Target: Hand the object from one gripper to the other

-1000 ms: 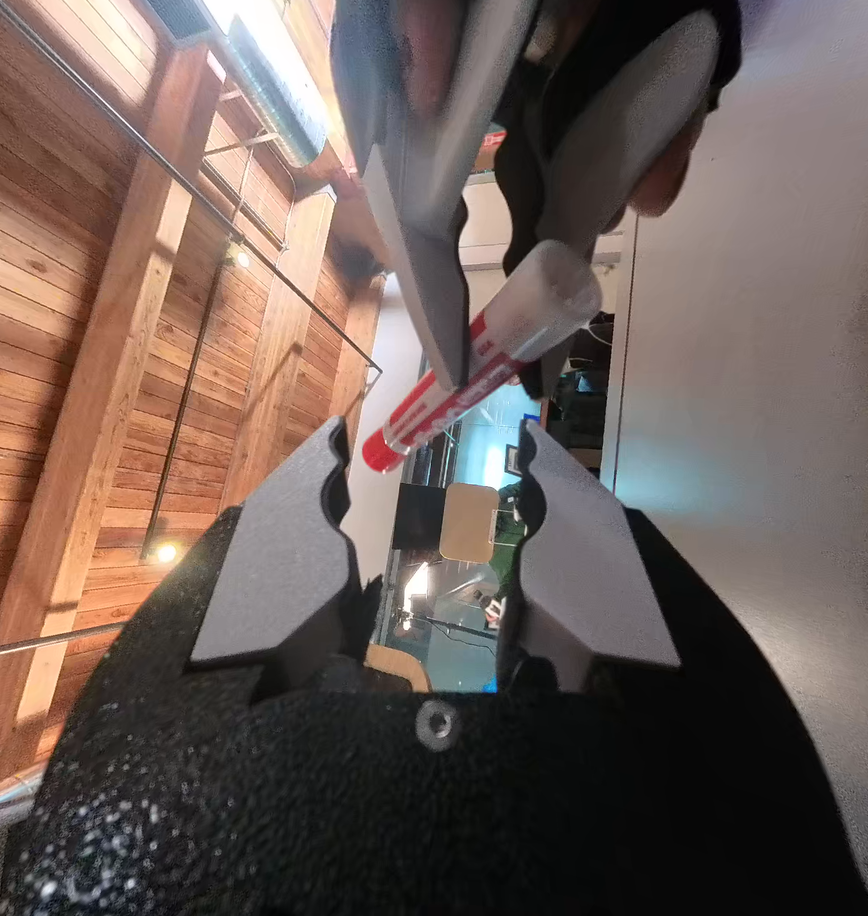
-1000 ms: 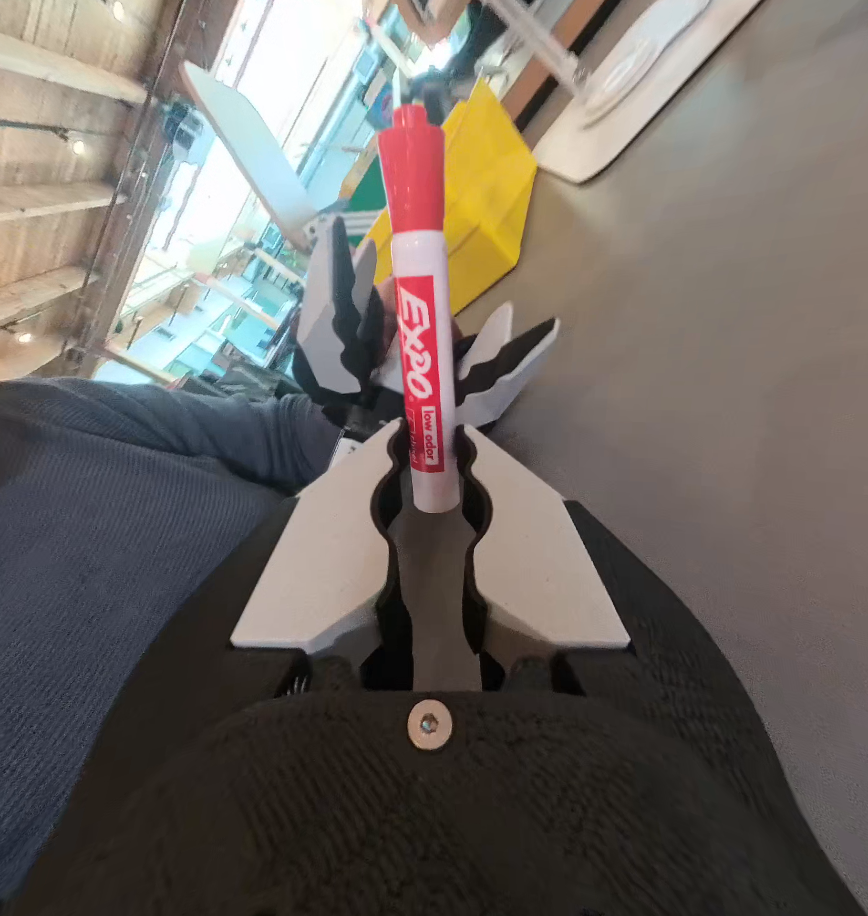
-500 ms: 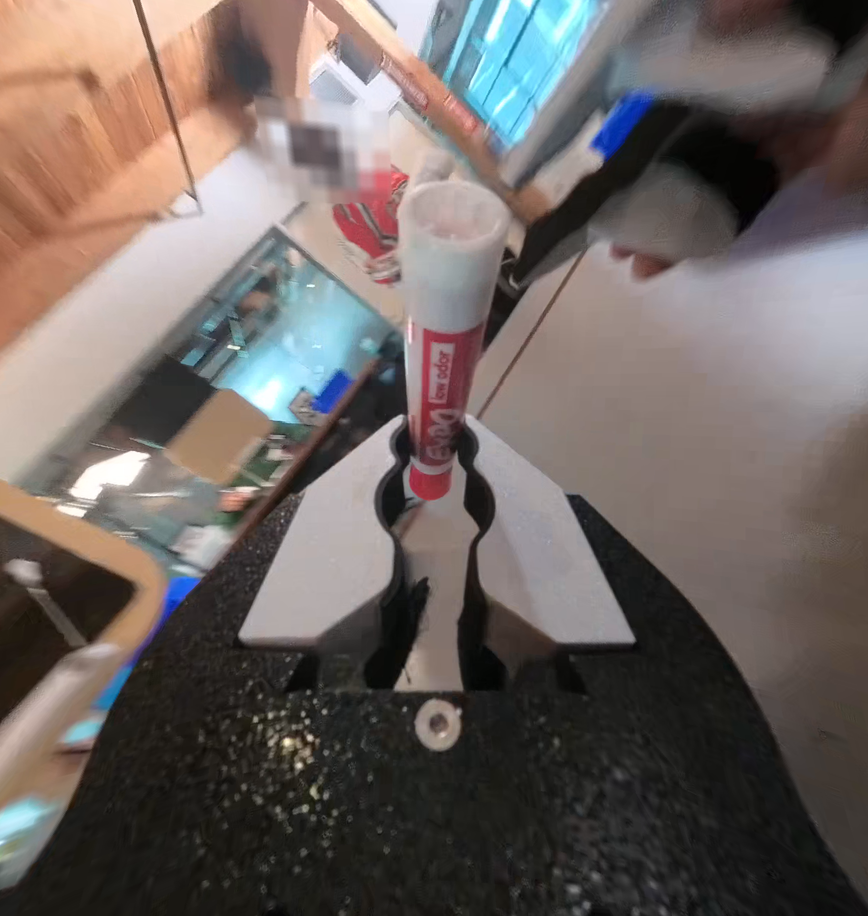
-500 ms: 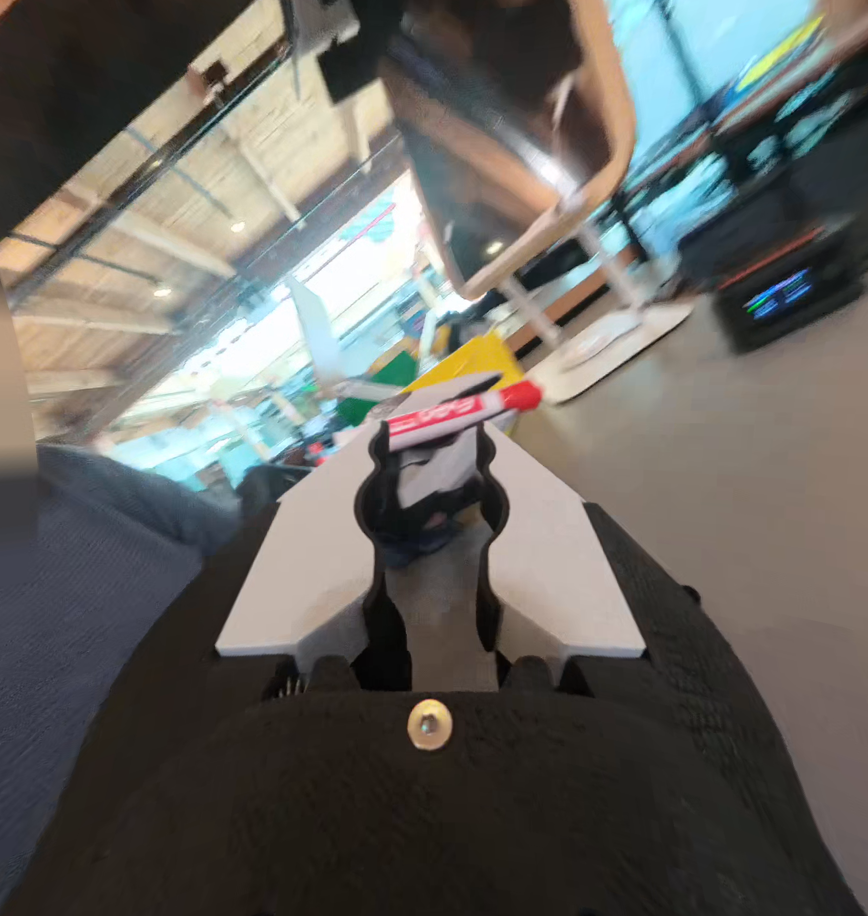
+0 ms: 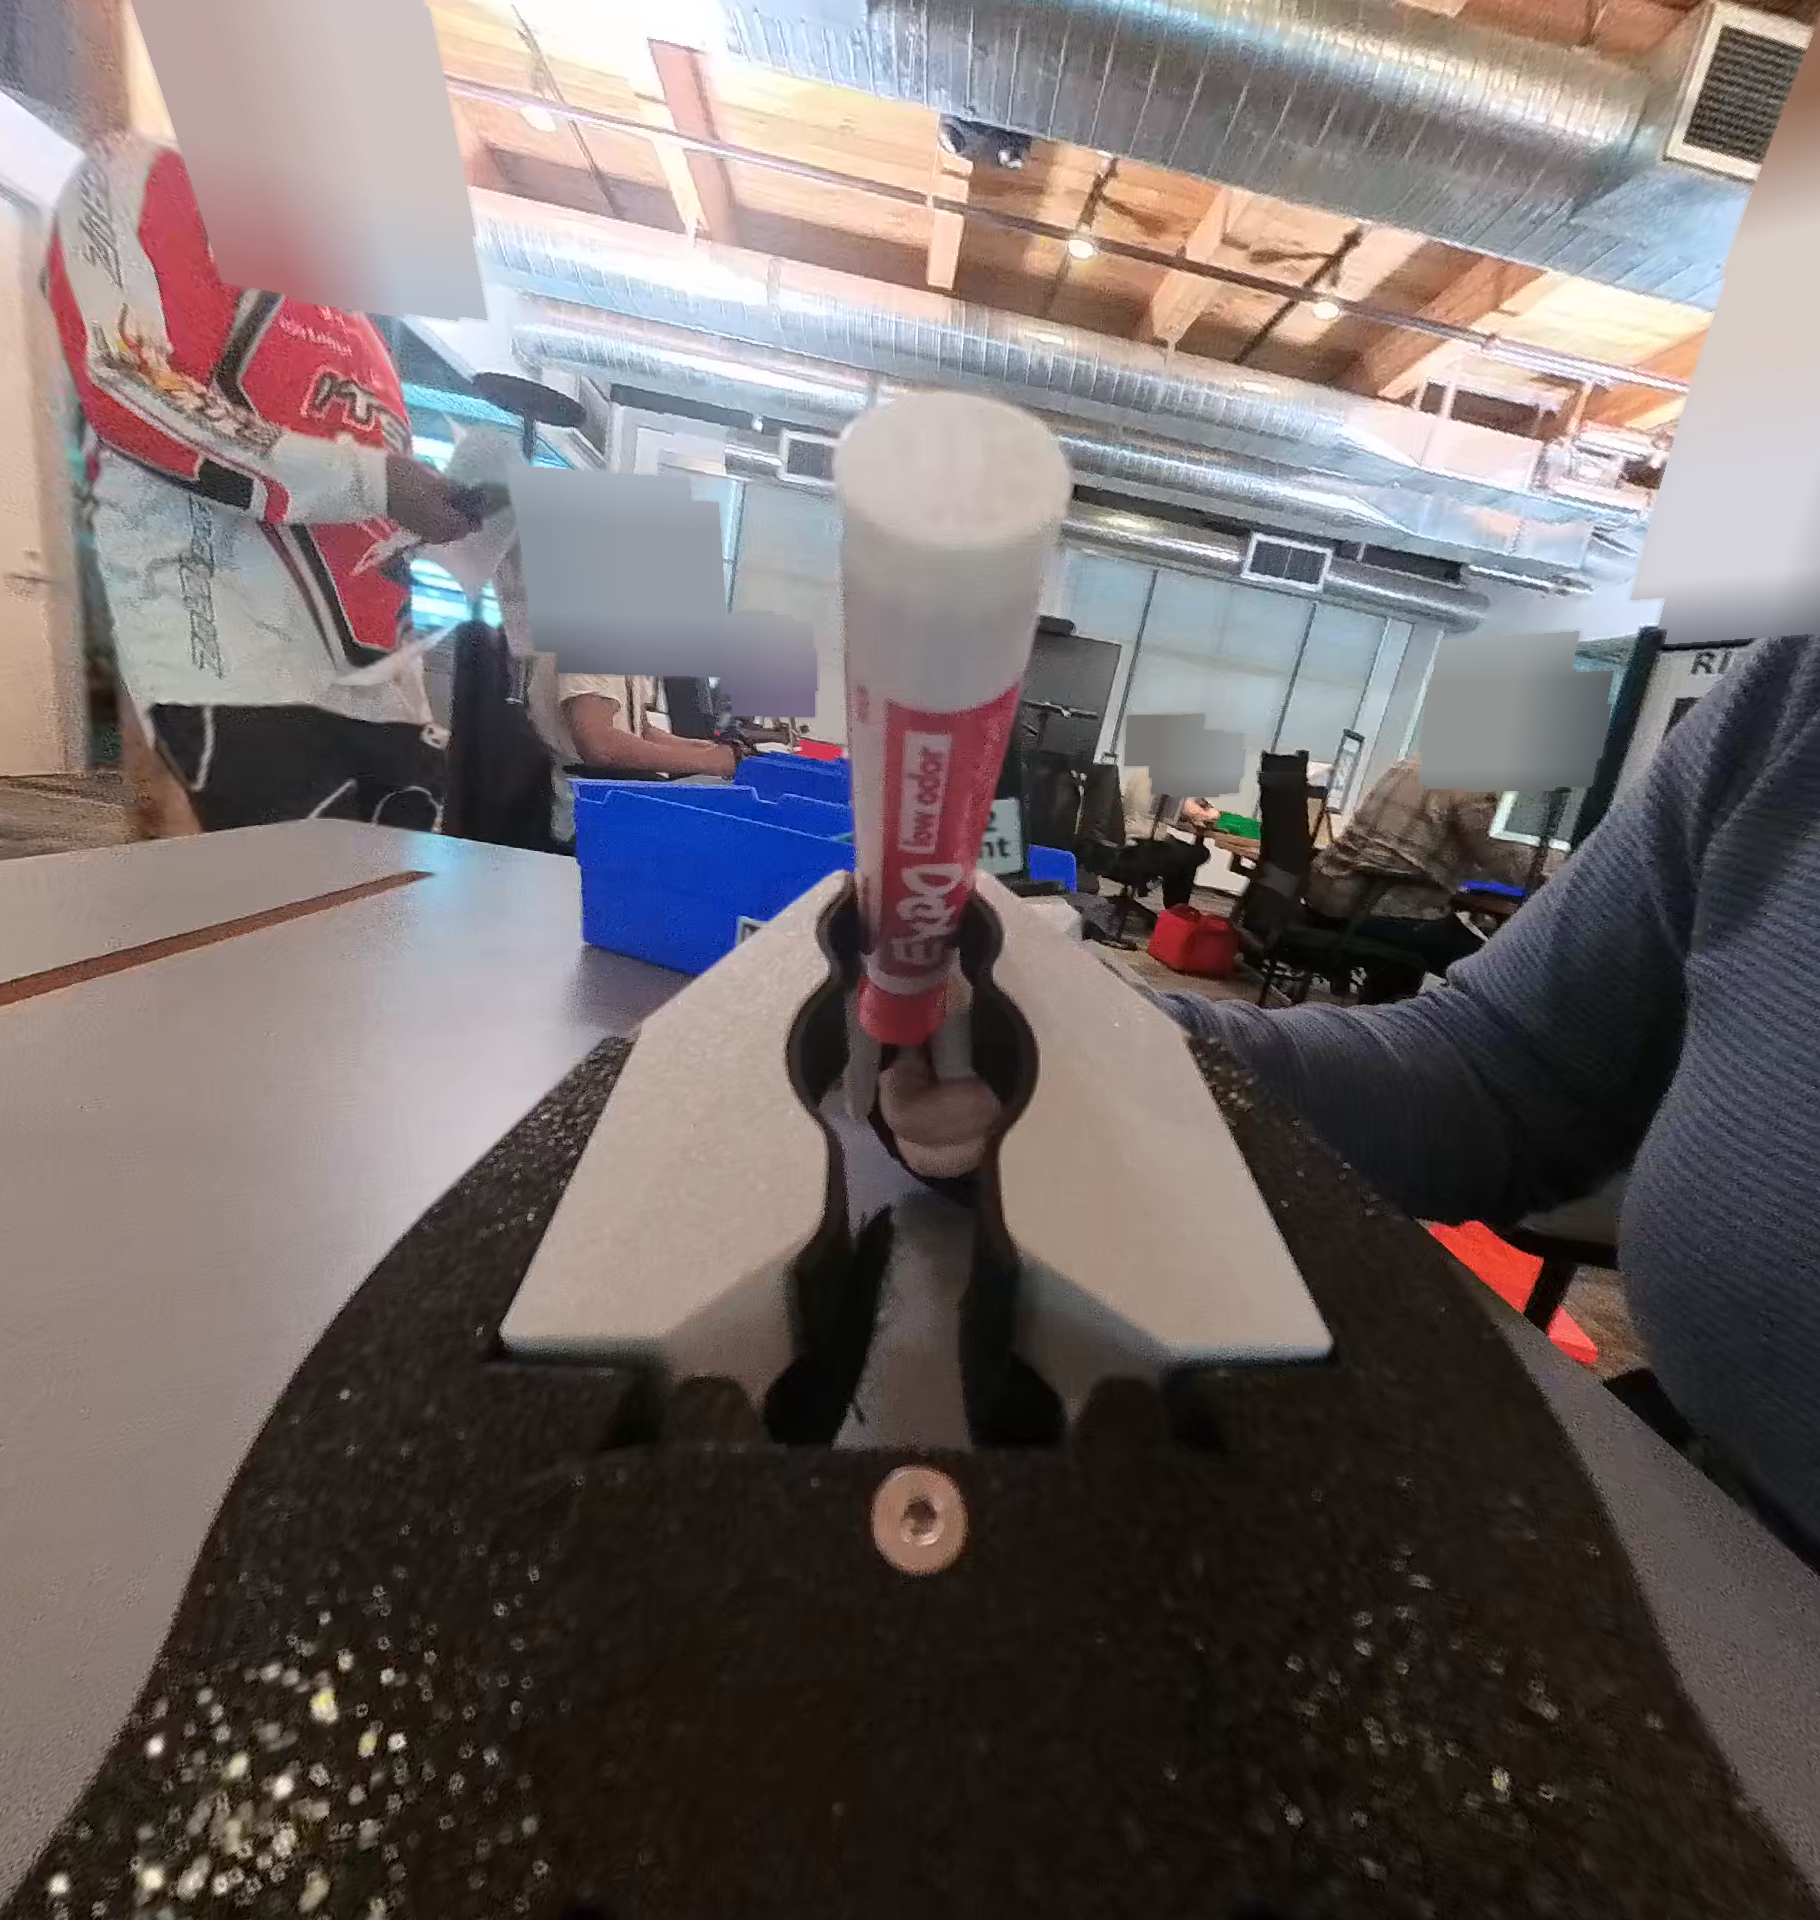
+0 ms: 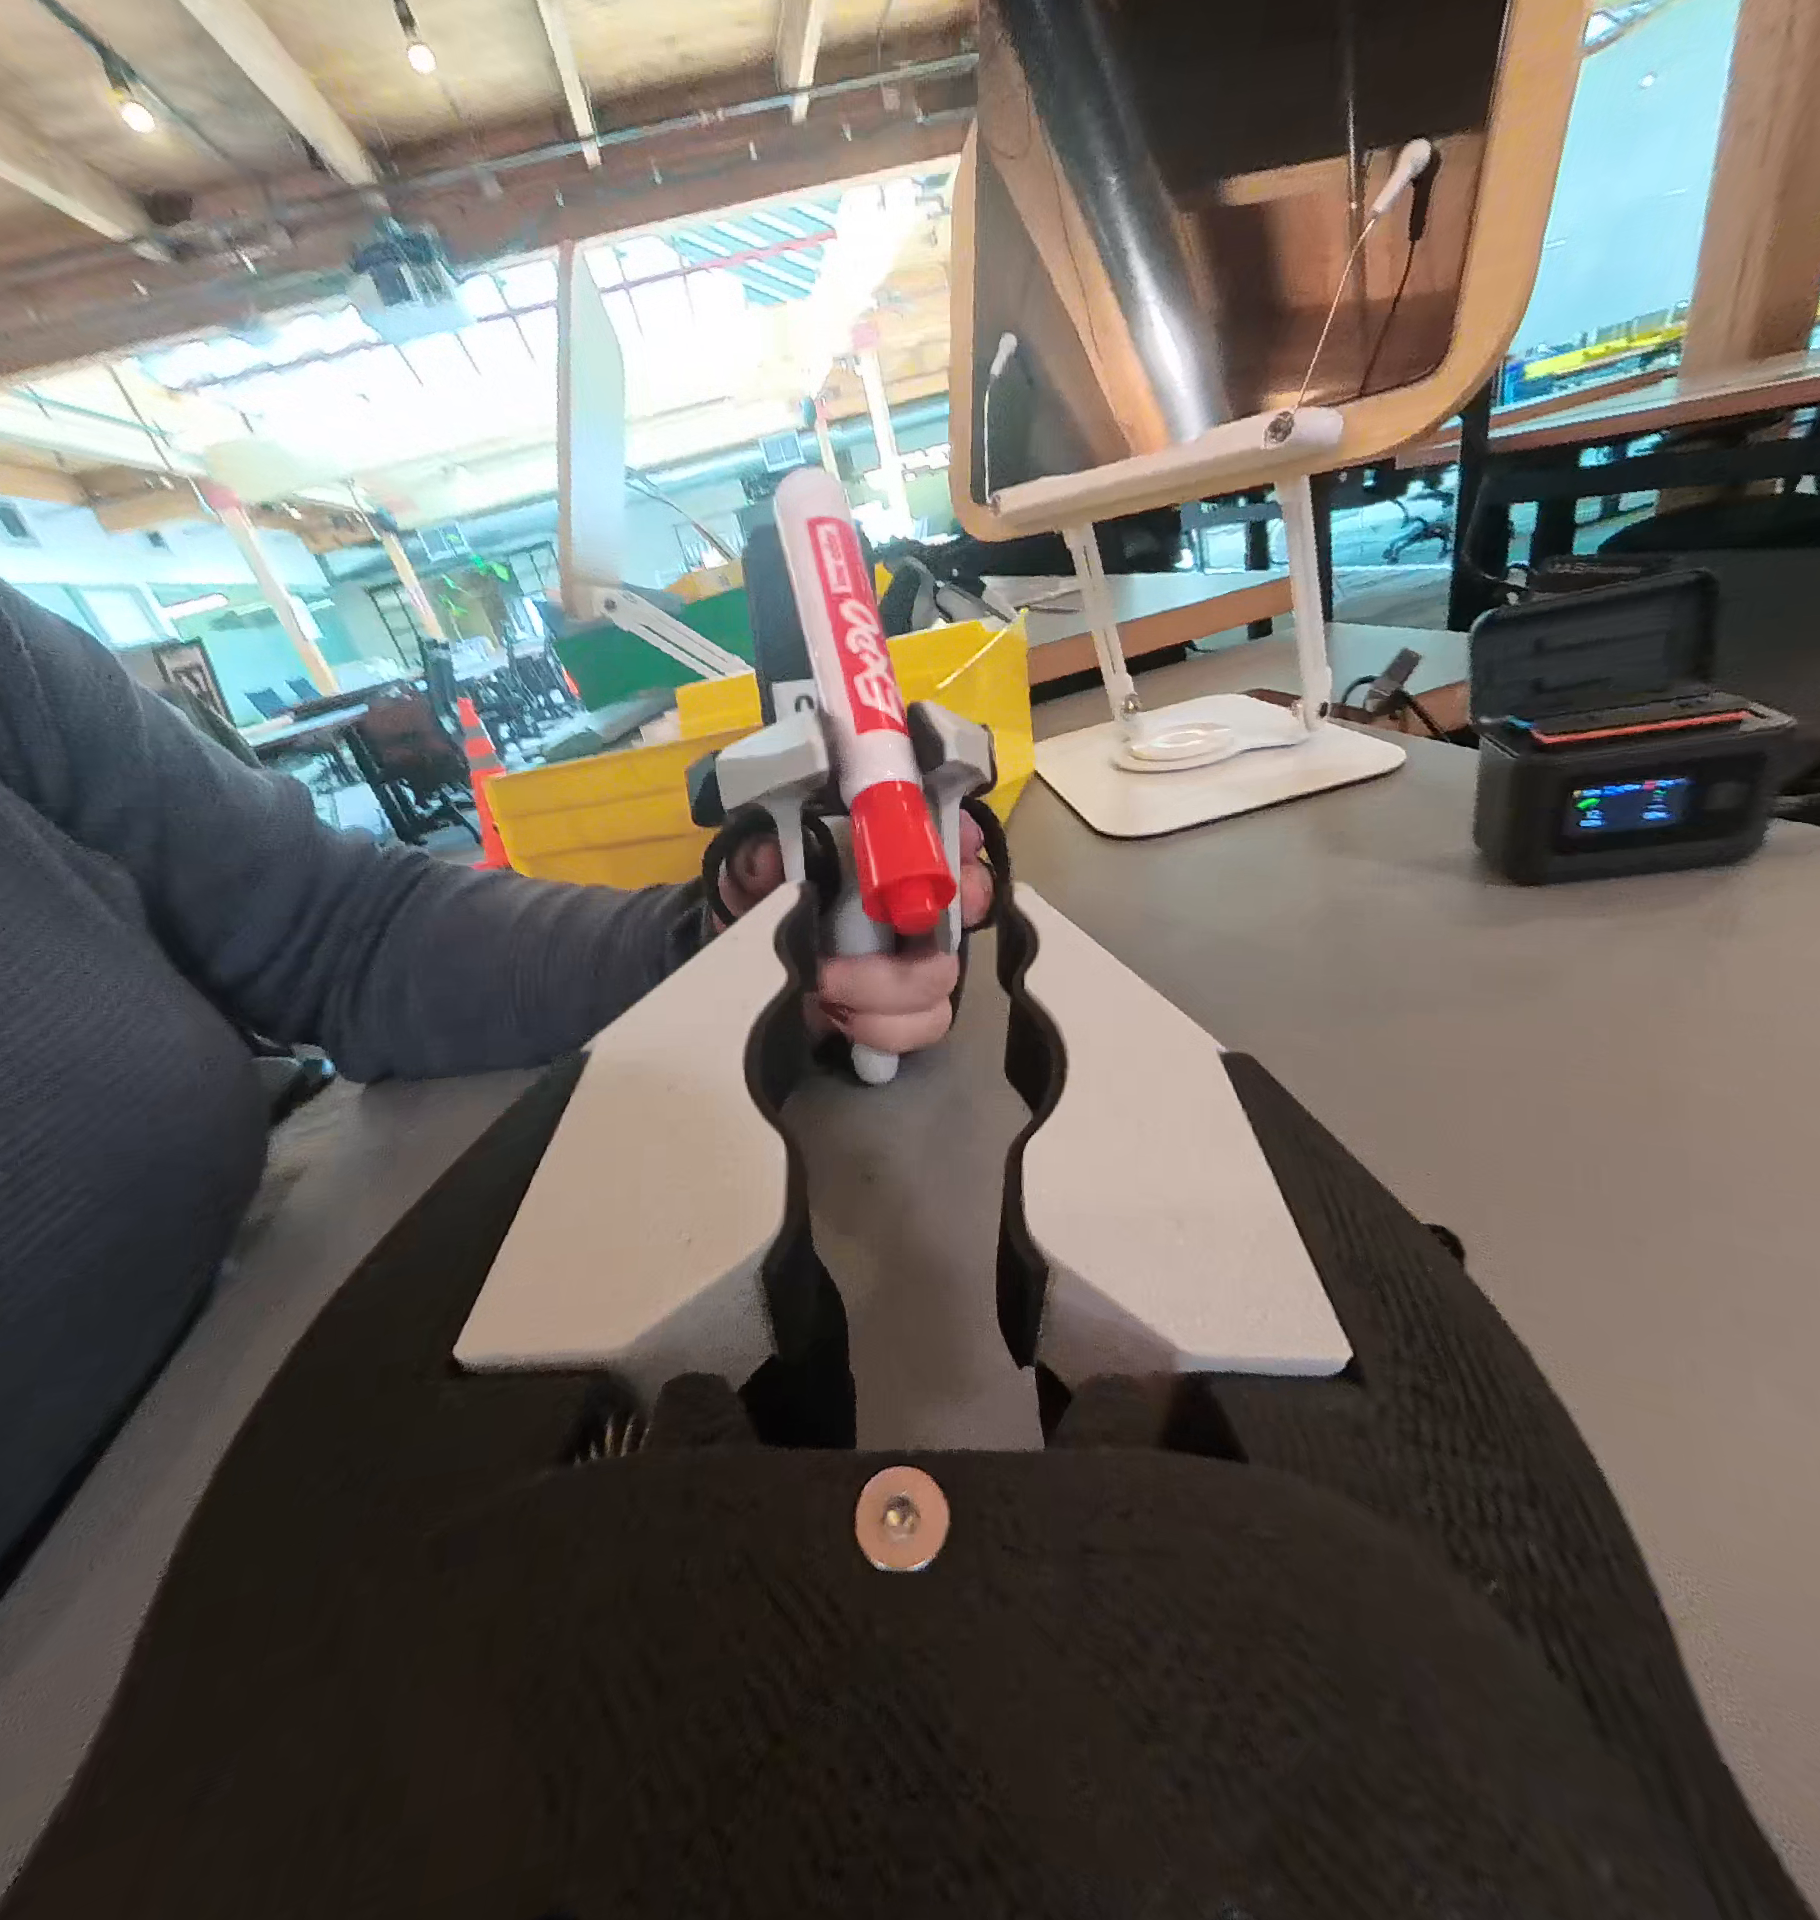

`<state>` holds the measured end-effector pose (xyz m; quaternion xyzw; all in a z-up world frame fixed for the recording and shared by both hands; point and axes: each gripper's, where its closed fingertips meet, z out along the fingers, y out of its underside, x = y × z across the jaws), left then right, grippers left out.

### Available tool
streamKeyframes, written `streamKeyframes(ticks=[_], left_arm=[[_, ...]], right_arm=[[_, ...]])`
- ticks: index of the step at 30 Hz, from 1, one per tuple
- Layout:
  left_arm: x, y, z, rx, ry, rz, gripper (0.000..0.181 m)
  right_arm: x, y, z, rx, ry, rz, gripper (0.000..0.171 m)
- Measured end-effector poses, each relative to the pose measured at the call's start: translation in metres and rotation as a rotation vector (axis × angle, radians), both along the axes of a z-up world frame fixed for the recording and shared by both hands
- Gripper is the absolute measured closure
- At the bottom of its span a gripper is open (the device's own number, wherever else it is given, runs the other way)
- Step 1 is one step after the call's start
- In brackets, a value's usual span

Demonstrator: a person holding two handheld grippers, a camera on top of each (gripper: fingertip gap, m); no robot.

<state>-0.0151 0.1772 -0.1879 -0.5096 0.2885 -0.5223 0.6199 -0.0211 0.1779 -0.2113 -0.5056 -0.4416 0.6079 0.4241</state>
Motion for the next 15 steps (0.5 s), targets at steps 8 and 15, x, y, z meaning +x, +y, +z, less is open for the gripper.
streamKeyframes(ticks=[8, 15], left_arm=[[0.0085, -0.0050, -0.0054, 0.006, 0.047, -0.034, 0.165], [0.0057, -0.0036, -0.0034, 0.027, 0.035, 0.001, 0.165]], right_arm=[[-0.0043, -0.0089, -0.0033, 0.006, -0.021, 0.036, 0.144], [-0.0038, -0.0085, -0.0017, 0.019, -0.029, 0.031, 0.154]])
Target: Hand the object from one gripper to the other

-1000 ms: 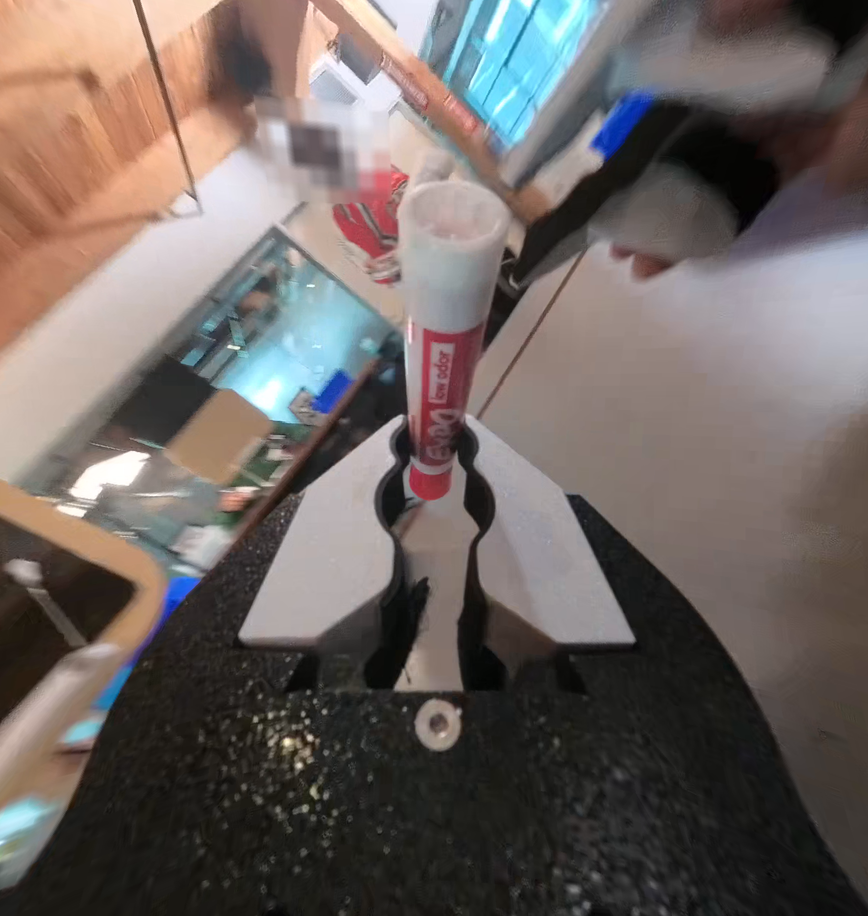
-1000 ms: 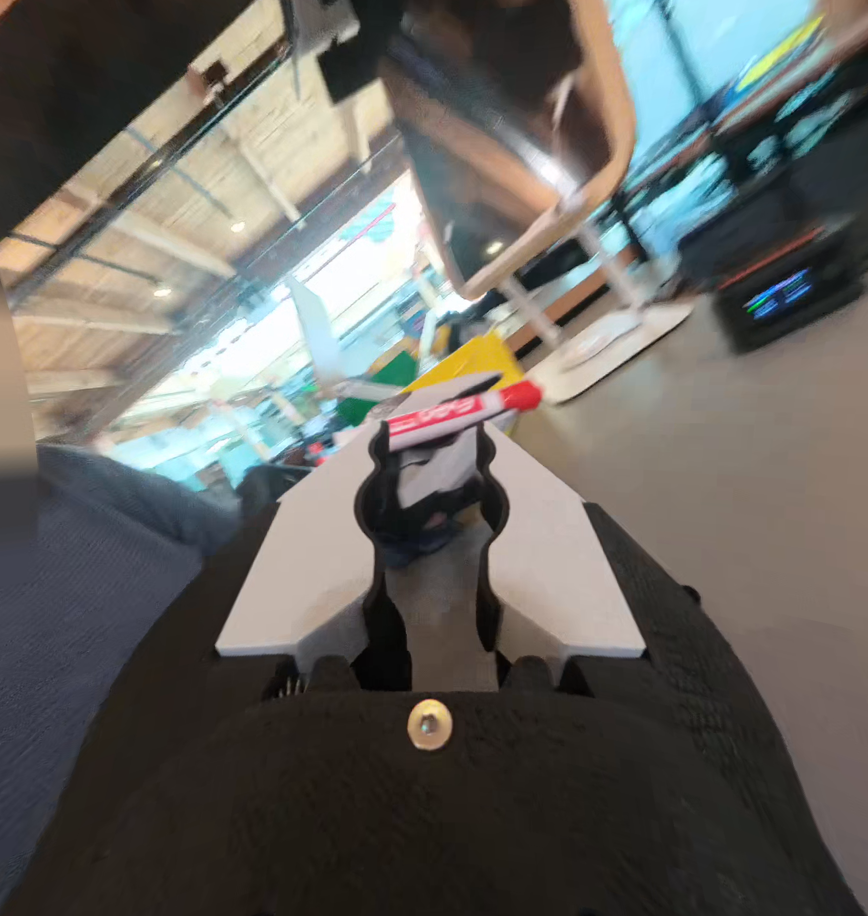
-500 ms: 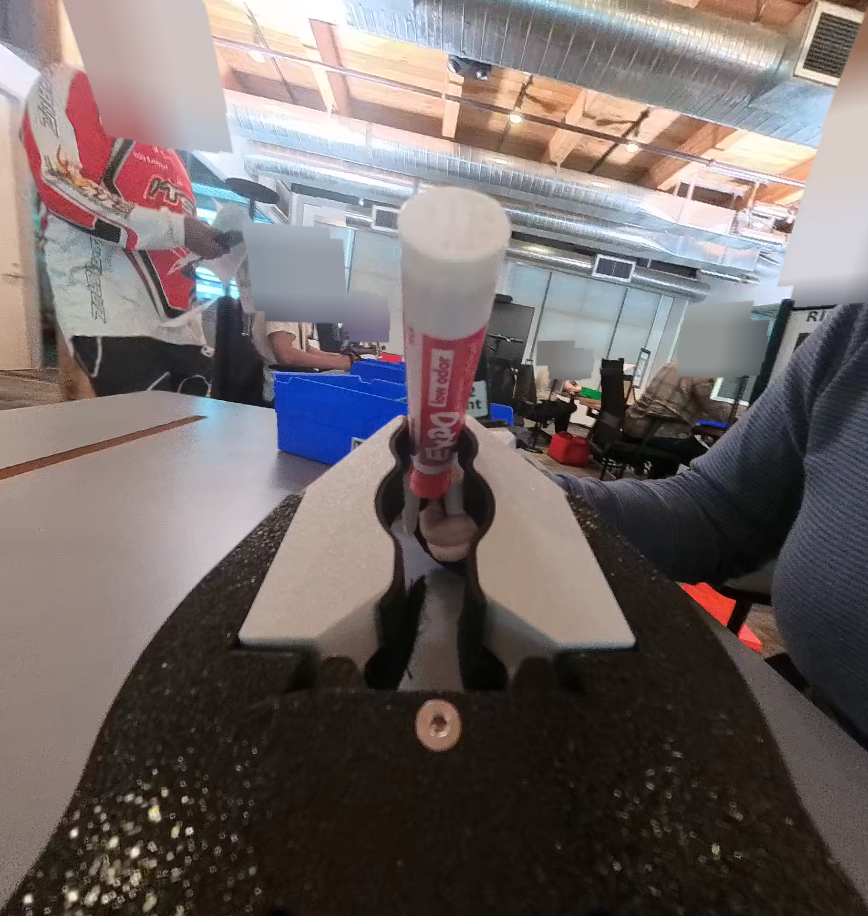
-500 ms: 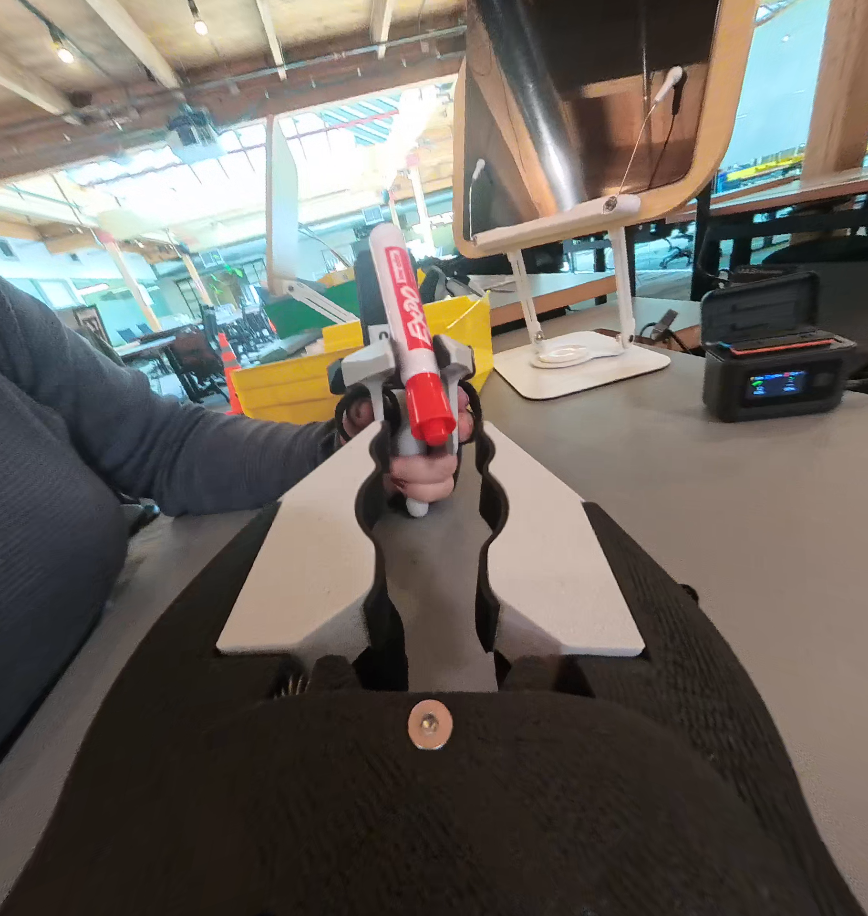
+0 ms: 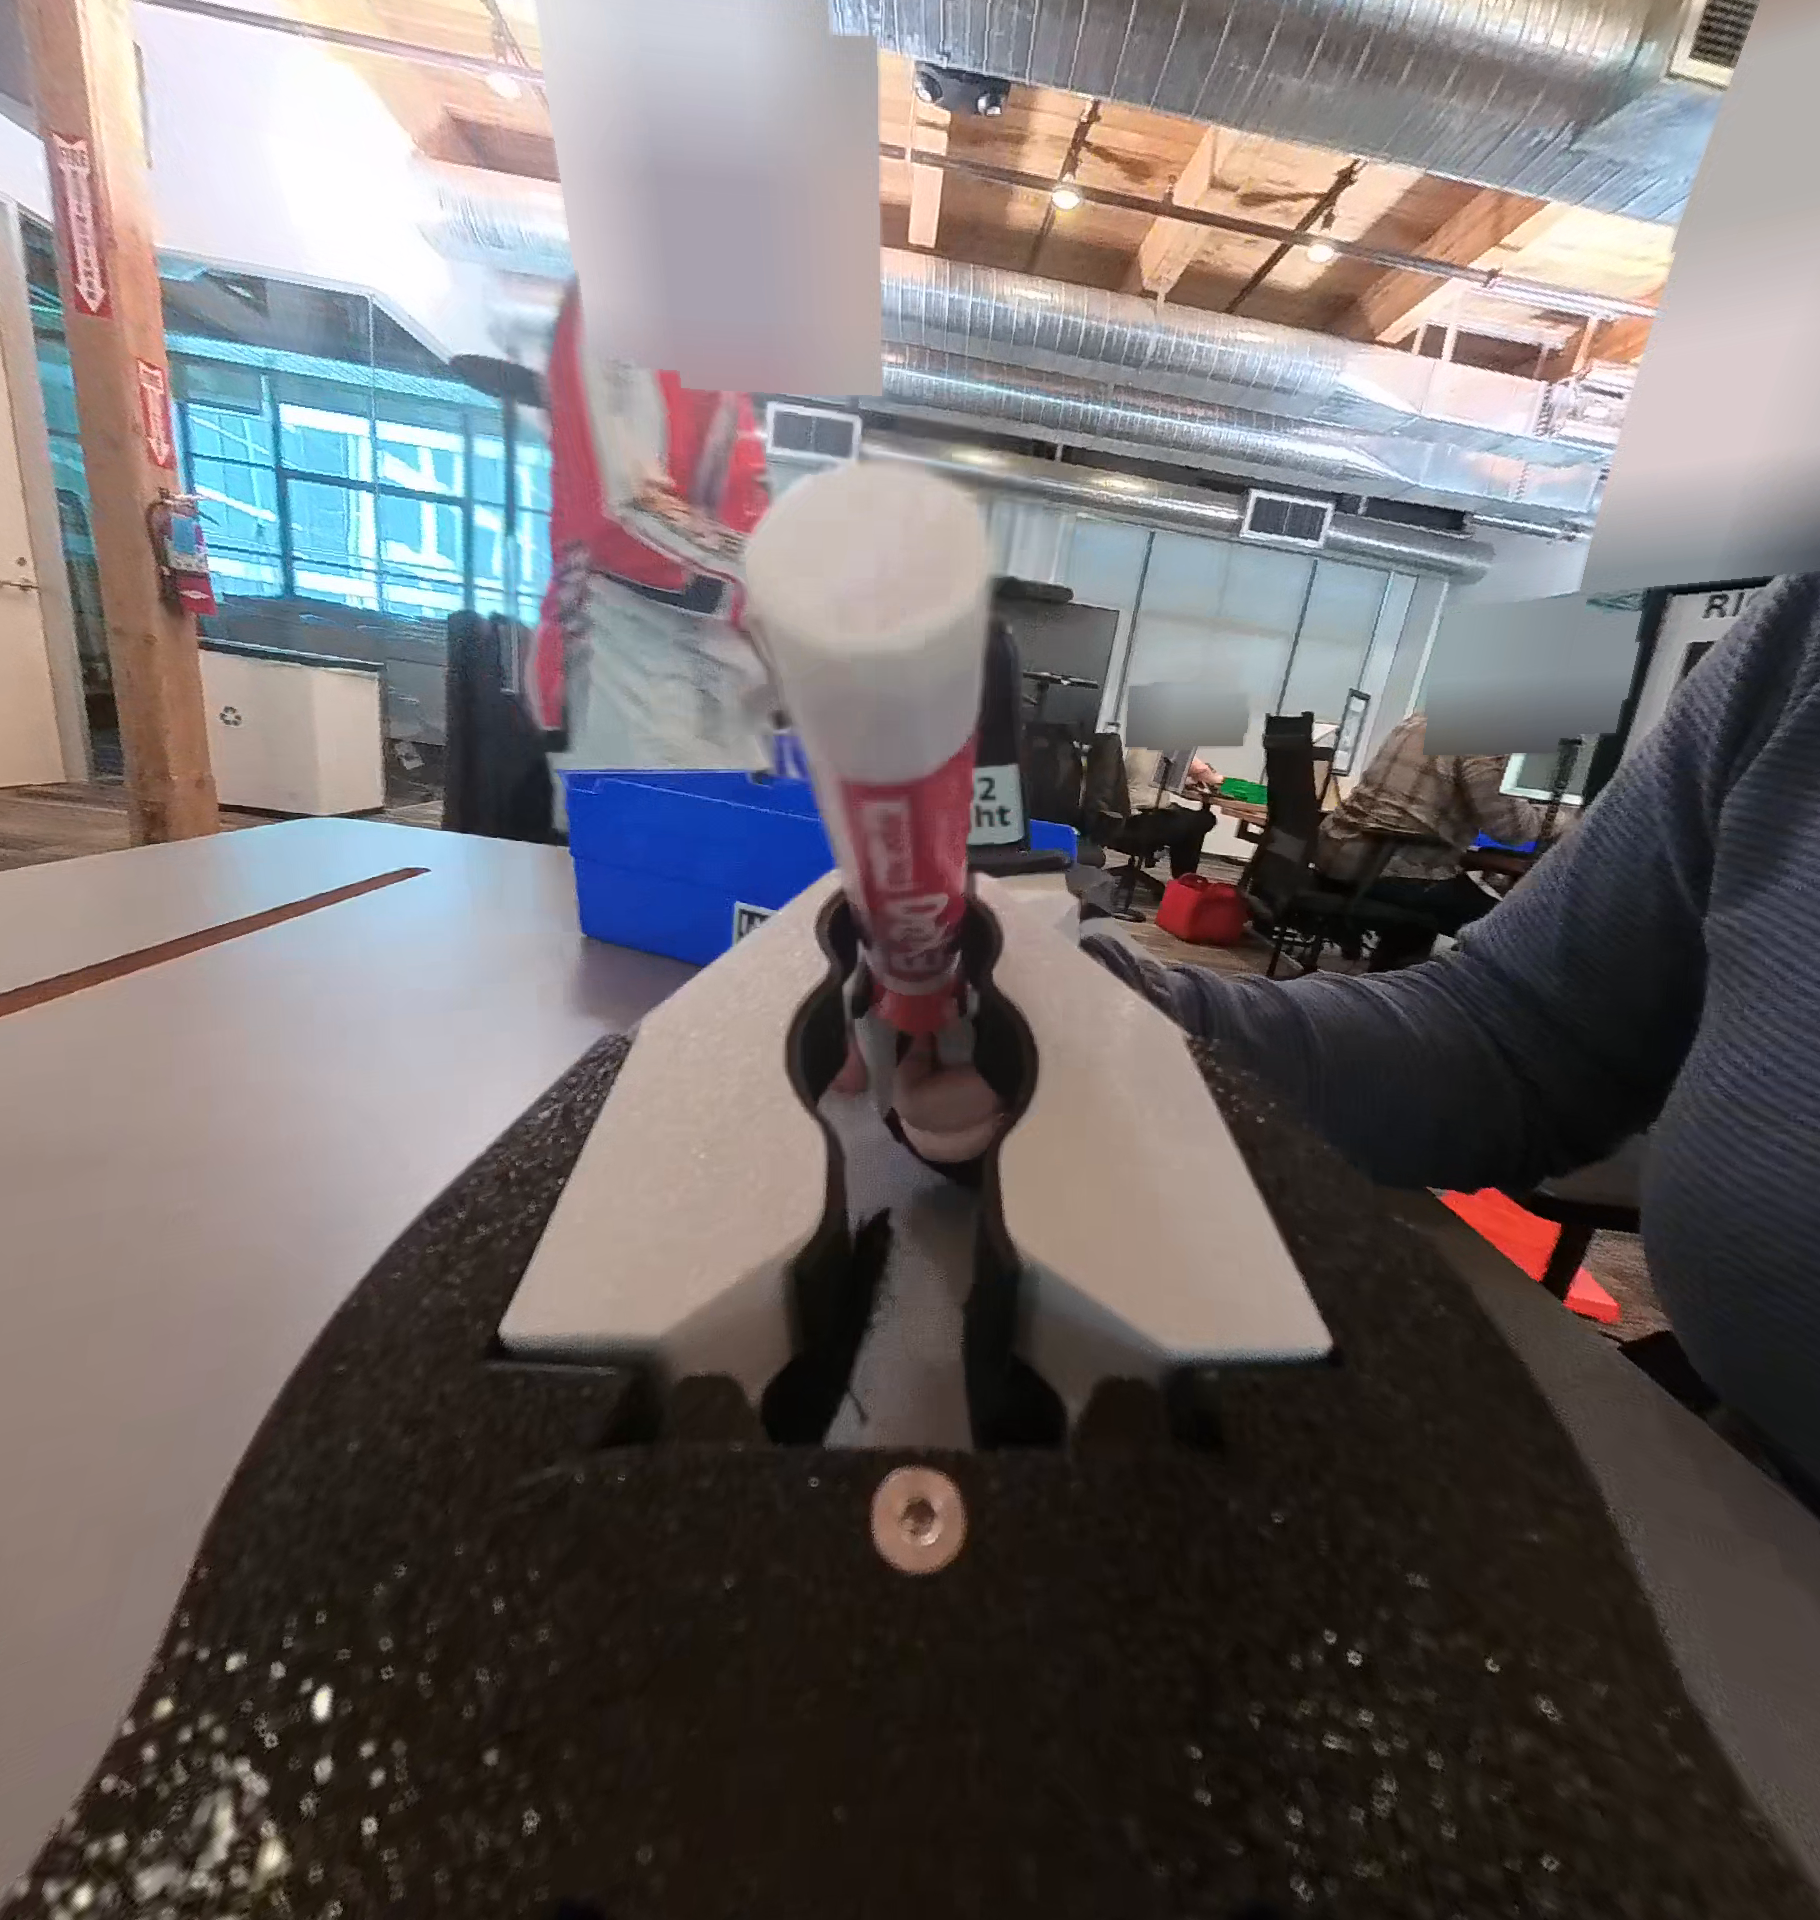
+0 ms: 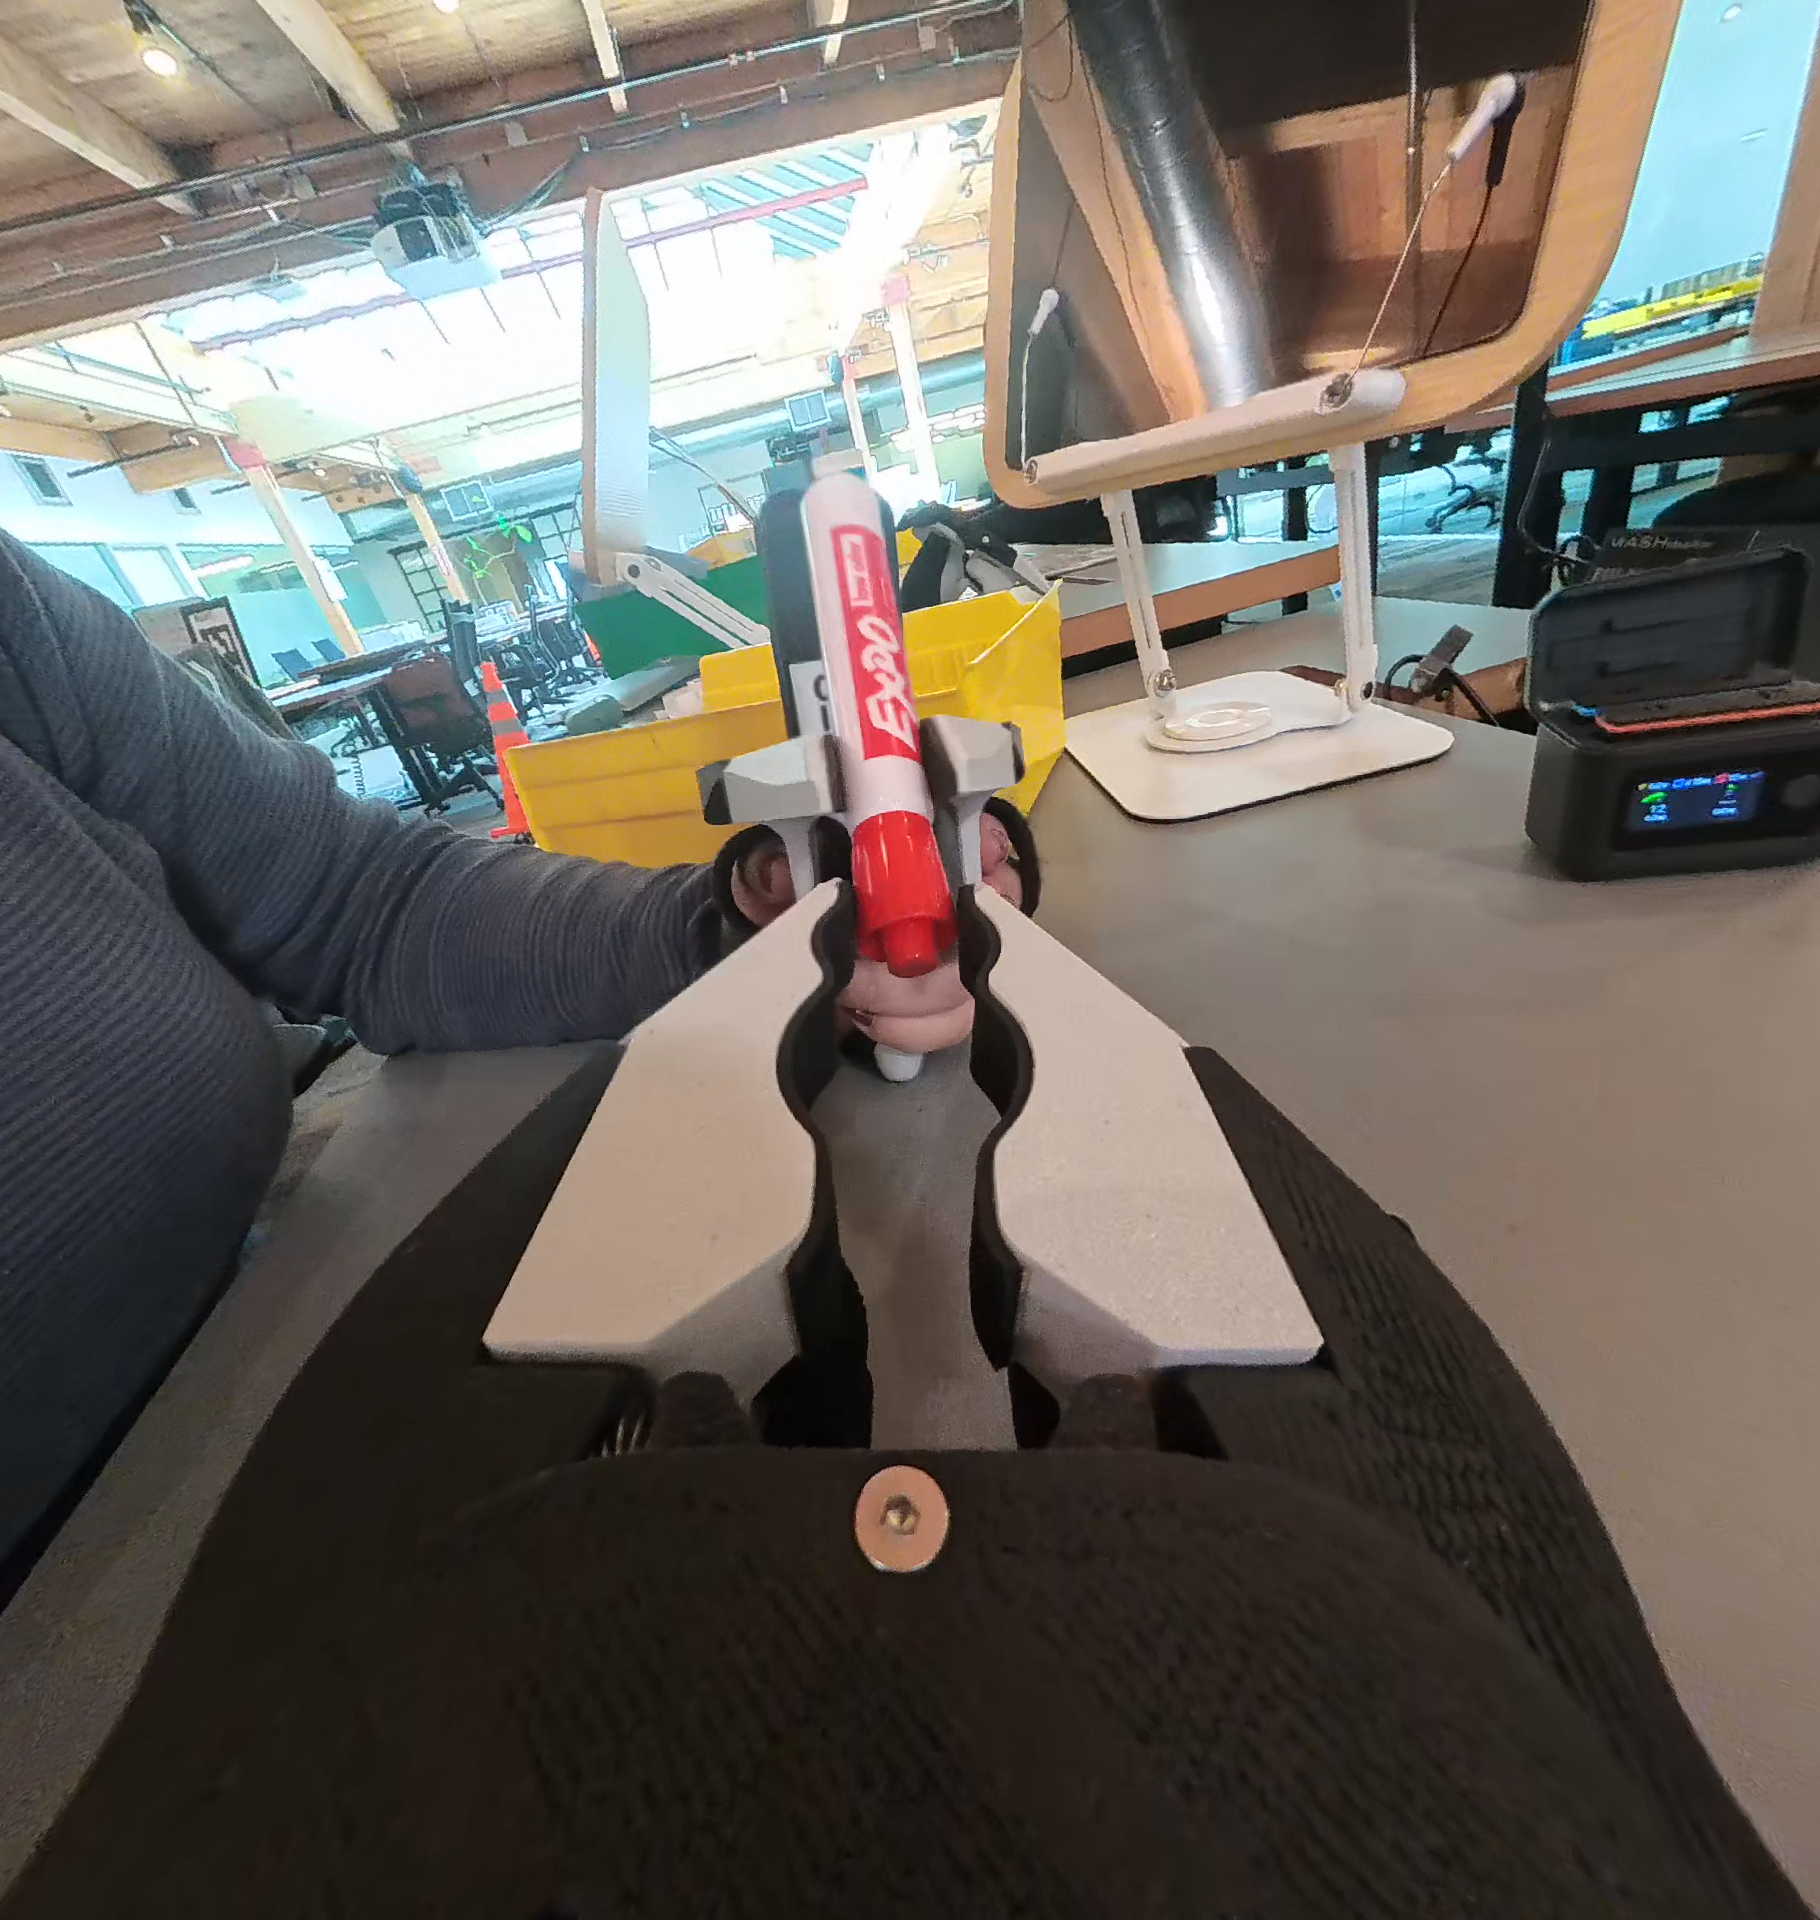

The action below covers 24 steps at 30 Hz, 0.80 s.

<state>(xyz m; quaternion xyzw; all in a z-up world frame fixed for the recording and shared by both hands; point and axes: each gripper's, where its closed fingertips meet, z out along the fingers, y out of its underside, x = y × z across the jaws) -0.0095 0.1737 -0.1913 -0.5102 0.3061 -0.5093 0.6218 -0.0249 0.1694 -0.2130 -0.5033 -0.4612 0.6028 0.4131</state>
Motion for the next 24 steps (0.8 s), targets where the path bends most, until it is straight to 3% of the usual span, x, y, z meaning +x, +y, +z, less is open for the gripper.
streamKeyframes(ticks=[2, 4, 7, 10, 13, 18, 22, 24], left_arm=[[-0.005, 0.005, 0.003, 0.028, -0.021, 0.071, 0.159], [-0.018, 0.019, 0.006, 0.039, -0.047, 0.207, 0.132], [-0.033, 0.035, 0.005, 0.036, -0.035, 0.358, 0.114], [-0.041, 0.042, 0.005, 0.041, -0.031, 0.428, 0.112], [-0.038, 0.042, 0.004, 0.039, -0.016, 0.418, 0.115], [-0.034, 0.043, 0.001, 0.046, 0.021, 0.429, 0.122], [-0.028, 0.042, -0.002, 0.066, 0.065, 0.429, 0.127], [-0.024, 0.041, -0.003, 0.080, 0.090, 0.424, 0.128]], right_arm=[[0.002, 0.003, 0.002, 0.014, 0.004, -0.018, 0.154], [0.005, 0.010, 0.004, 0.049, 0.009, -0.070, 0.154], [0.015, 0.025, 0.018, 0.106, 0.059, -0.181, 0.154], [0.036, 0.050, 0.039, 0.215, 0.115, -0.398, 0.154], [0.076, 0.079, 0.068, 0.407, 0.124, -0.748, 0.154], [0.171, 0.101, 0.108, 0.775, -0.165, -1.346, 0.154], [0.252, 0.101, 0.117, 0.728, -0.399, -1.652, 0.153], [0.273, 0.100, 0.113, 0.545, -0.380, -1.655, 0.153]])
